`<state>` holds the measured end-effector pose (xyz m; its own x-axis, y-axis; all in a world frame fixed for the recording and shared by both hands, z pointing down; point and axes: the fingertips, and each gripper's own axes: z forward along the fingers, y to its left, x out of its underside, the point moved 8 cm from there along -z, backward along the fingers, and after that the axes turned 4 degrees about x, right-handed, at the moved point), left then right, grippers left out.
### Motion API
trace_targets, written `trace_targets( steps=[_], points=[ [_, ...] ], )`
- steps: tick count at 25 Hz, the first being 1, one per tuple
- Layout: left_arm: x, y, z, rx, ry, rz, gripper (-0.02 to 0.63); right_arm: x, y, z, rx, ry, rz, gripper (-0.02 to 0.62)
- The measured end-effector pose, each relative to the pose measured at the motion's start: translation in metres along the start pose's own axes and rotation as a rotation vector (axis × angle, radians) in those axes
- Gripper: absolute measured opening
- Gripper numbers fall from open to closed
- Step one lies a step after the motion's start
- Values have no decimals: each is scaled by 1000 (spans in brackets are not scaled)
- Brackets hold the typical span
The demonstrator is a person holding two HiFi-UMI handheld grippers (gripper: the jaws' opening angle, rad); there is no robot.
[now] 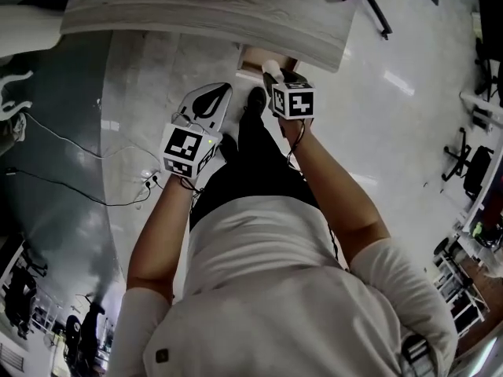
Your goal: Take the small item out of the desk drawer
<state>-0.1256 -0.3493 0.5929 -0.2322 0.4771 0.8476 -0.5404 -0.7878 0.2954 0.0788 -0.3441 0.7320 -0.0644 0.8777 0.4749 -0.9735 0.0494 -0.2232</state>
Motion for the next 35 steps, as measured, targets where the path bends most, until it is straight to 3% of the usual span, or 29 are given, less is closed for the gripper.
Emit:
trace_targets(
  steps=[8, 21, 35],
  points=[
    [-26, -30, -64, -18, -79, 11, 11, -6, 29, -90, -24, -122, -35, 186],
    [-83, -92, -163, -9, -256, 96, 11, -32, 72, -241, -41, -367, -183, 186],
    [-123, -128, -232, -17, -365, 162, 11, -26, 119, -345, -42, -600, -265, 186]
  ],
)
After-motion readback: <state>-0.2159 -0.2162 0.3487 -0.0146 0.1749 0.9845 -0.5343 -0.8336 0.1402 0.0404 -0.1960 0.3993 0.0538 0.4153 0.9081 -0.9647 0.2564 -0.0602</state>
